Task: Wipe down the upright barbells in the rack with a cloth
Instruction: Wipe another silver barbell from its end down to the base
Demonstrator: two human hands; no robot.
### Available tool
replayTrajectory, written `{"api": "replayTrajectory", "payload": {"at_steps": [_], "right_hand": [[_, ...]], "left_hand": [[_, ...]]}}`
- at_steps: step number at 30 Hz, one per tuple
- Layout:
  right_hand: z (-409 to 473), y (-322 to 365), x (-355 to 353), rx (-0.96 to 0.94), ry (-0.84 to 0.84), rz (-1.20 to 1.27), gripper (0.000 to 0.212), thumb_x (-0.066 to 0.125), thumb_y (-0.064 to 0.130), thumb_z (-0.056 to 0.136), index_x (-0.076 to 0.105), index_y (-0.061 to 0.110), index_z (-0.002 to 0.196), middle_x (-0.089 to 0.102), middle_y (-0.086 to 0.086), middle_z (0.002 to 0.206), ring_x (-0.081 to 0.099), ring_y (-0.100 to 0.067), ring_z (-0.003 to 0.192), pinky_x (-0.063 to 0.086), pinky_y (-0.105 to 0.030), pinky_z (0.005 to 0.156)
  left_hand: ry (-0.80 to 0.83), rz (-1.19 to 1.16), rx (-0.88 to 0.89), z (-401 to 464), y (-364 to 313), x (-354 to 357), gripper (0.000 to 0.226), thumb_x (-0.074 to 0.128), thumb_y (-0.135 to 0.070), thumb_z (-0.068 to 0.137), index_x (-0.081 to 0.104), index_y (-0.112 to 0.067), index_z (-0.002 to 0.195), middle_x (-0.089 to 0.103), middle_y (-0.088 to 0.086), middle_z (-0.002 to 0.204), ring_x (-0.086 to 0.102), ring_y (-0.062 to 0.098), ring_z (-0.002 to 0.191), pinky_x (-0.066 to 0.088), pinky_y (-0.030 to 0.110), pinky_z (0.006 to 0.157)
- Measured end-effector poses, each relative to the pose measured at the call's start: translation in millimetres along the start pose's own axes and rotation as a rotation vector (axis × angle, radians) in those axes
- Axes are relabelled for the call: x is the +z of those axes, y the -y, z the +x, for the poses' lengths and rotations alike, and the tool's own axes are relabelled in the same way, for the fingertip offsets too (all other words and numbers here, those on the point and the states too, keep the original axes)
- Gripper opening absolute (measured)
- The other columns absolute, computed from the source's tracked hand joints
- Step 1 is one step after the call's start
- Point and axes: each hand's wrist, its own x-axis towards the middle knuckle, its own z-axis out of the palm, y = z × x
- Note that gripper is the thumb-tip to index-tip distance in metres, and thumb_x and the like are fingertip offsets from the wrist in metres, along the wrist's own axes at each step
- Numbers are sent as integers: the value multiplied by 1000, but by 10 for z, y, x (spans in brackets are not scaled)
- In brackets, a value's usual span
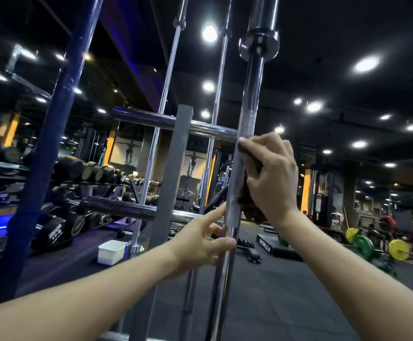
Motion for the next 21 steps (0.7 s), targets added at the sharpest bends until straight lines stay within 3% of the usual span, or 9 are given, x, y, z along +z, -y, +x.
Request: {"api": "replayTrajectory", "payload": {"at_steps": [3, 7, 12, 15, 18, 21], "right_hand": [[-132, 5, -103, -66, 50, -33, 20, 65, 15, 86, 73, 11, 104, 65, -2, 97, 55, -23, 86, 48, -29, 66], [198, -24, -193, -36, 164, -17, 18, 68, 11, 84, 74, 13, 101, 65, -2, 97, 54, -20, 89, 39, -21, 66], [561, -17, -70, 62, 42, -56, 17, 63, 12, 88, 74, 13, 101, 62, -2, 101, 48, -15, 91, 28, -4, 63], [188, 58, -3, 17, 10, -37, 17, 66, 10, 86, 74, 11, 100, 64, -2, 97, 51, -20, 89, 34, -12, 62], [68, 54, -78, 20, 52, -27, 18, 67, 11, 85, 74, 12, 101, 64, -1, 97, 53, -22, 90, 40, -25, 64], [262, 39, -171, 12, 150, -54, 18, 67, 12, 86, 74, 15, 102, 63, 0, 99, 47, -16, 90, 31, -15, 61]], "left_hand": [[9, -20, -4, -34, 1, -13, 59, 56, -2, 91, 36, -57, 102, 49, -8, 92, 52, 8, 80, 52, 19, 64], [19, -21, -4, -68, -17, -25, 63, 57, -3, 91, 33, -57, 111, 49, -9, 98, 55, 8, 84, 55, 19, 65], [14, -21, -28, -54, 13, -42, 67, 56, -5, 92, 26, -52, 129, 46, -8, 96, 54, 4, 83, 52, 15, 63], [48, -109, -24, -67, 11, -71, 55, 51, -4, 94, 38, -51, 120, 52, -3, 94, 60, 0, 75, 52, 16, 62], [31, -155, -23, -89, 49, -41, 40, 45, -9, 97, 49, -43, 120, 58, -6, 77, 60, -2, 64, 52, 18, 61], [17, -157, -43, -78, 134, -7, 33, 41, -19, 99, 54, -32, 126, 59, -13, 70, 57, -1, 67, 55, 22, 67]]}}
